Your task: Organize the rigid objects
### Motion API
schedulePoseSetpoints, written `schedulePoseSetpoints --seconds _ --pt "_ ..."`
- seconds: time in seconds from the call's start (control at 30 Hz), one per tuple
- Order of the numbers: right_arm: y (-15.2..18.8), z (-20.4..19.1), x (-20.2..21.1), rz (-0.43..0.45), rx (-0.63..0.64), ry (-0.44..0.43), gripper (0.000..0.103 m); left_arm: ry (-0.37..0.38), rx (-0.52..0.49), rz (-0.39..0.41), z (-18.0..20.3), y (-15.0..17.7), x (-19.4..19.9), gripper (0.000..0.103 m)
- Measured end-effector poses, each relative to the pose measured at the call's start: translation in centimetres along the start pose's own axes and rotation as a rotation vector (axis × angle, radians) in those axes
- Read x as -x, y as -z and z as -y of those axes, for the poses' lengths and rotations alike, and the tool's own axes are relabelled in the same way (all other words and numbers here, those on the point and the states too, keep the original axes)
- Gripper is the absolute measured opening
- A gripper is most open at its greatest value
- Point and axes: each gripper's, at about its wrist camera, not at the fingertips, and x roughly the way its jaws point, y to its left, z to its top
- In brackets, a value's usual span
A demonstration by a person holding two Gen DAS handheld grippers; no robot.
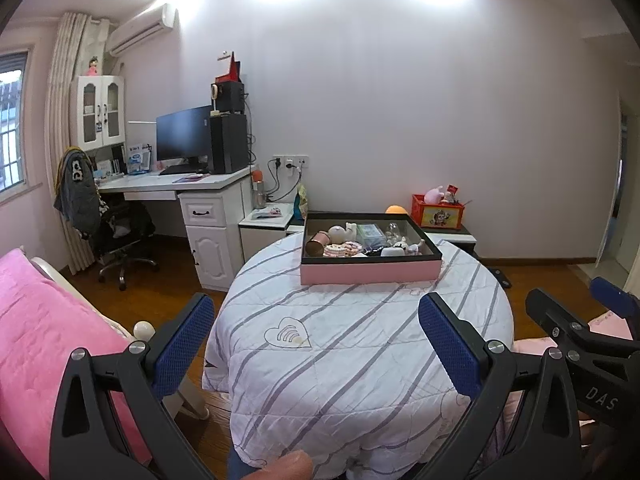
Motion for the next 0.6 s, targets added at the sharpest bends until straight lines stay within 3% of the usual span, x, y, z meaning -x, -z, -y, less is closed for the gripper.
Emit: schedulePoseSetpoints --seconds 0.6 --pt "0.34 -0.11 -0.81 -0.024 0.007 0.006 0.103 0.037 0.007 -0.012 -0.16 0.38 -0.40 0.103"
